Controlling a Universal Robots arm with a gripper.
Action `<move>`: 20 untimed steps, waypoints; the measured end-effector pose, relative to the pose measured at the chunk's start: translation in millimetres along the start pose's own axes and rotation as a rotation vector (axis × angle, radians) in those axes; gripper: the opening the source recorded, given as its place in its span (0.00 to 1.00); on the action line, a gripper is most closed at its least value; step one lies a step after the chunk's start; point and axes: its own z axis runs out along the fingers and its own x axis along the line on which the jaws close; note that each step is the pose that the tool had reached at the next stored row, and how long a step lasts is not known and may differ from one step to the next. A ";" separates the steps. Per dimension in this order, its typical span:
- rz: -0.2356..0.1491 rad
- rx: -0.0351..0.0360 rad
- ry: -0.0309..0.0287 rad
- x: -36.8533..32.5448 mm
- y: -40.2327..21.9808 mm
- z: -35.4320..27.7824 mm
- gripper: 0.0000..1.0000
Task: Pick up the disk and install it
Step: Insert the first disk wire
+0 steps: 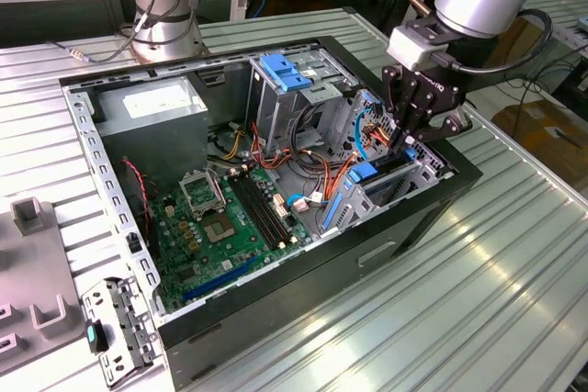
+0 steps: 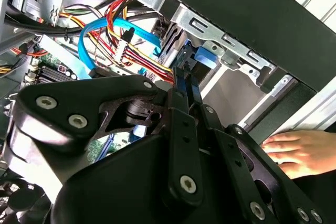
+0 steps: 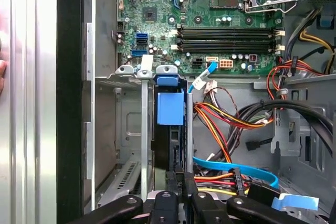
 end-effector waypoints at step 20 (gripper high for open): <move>0.006 -0.0002 -0.0002 -0.2 0.0 8.1 0.16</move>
